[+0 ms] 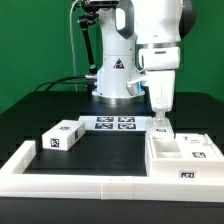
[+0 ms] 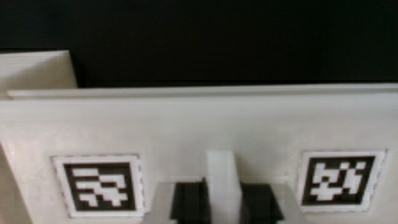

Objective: Assemble cabinet

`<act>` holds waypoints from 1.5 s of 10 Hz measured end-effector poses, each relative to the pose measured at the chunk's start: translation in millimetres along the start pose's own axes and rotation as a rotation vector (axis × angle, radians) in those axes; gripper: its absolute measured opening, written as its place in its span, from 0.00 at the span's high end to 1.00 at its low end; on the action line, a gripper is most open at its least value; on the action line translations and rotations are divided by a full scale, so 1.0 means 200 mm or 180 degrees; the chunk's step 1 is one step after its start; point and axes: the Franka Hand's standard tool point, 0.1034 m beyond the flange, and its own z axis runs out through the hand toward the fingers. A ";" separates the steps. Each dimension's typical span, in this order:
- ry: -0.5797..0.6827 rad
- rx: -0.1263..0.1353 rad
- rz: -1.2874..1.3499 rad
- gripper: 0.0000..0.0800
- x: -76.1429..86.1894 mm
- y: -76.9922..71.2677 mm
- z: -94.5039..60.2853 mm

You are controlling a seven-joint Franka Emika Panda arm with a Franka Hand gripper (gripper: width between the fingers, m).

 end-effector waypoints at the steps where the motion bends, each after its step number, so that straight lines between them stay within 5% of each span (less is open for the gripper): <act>1: -0.0001 -0.0002 0.0000 0.91 0.00 0.00 0.00; 8: 0.0066 -0.0156 0.0020 0.91 0.00 0.01 -0.02; 15: 0.0084 -0.0144 0.0025 0.91 0.01 0.00 0.00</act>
Offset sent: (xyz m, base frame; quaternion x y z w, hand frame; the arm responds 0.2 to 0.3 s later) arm -0.0032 -0.0007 0.0098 -0.0044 -0.0017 -0.0101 0.9999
